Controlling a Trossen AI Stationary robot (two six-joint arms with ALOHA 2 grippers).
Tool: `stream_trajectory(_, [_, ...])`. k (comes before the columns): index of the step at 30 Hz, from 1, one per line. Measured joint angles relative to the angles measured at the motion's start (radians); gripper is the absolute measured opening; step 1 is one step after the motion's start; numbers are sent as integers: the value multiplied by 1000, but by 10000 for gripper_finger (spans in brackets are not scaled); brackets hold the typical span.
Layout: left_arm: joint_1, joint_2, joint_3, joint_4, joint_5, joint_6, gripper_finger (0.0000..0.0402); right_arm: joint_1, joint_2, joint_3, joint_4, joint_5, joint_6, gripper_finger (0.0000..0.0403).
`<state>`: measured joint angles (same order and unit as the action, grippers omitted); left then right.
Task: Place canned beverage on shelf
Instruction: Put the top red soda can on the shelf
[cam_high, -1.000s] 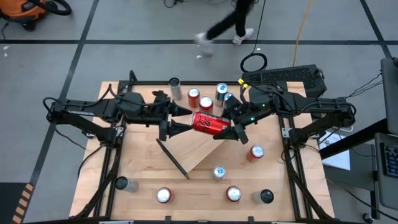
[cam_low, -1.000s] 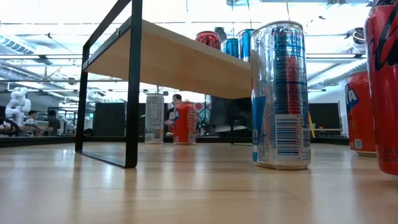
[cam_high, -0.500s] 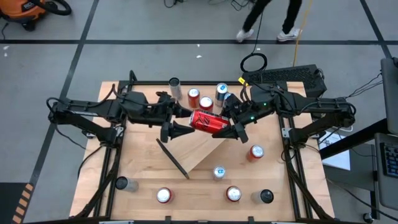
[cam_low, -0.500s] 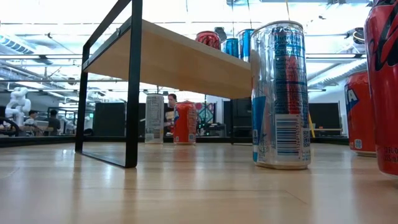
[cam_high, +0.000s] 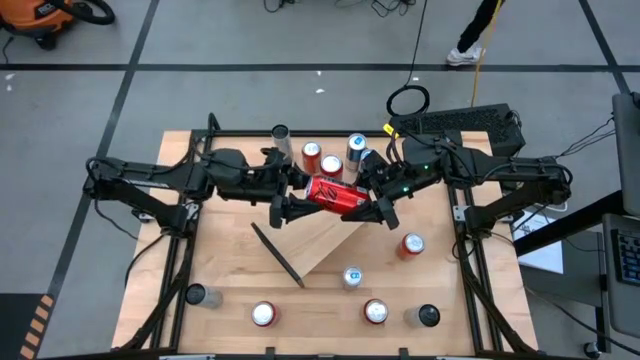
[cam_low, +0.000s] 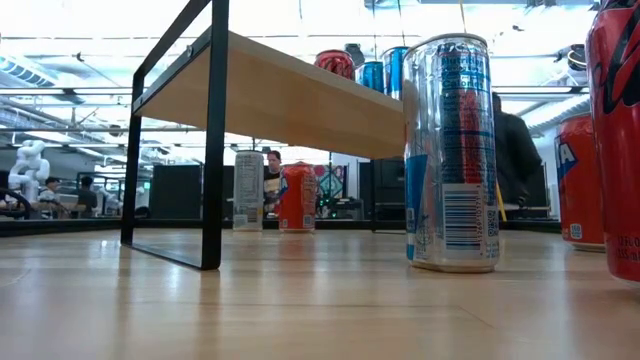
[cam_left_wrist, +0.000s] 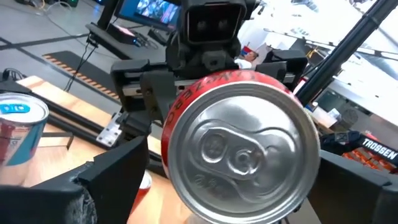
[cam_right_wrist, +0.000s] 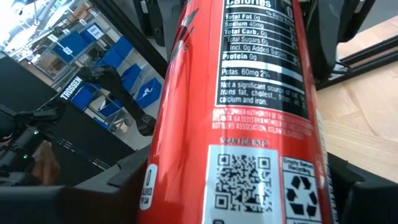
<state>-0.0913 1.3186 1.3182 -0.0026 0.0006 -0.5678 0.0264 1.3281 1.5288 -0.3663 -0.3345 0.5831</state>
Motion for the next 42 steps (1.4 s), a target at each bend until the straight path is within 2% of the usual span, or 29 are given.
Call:
stream_trajectory(18, [0, 0, 0, 31, 5, 0, 299, 0, 0, 0, -4, 19, -8, 279])
stream_trajectory(28, [0, 0, 0, 25, 11, -5, 292, 0, 0, 0, -5, 19, 9, 281])
stream_trajectory(37, [-2, 1, -3, -27, 39, -8, 291, -1, 2, 1, -9, 28, 29, 351])
stream_trajectory(42, [-1, 0, -3, -63, 38, -19, 291, -2, 7, 1, -20, 23, 23, 367])
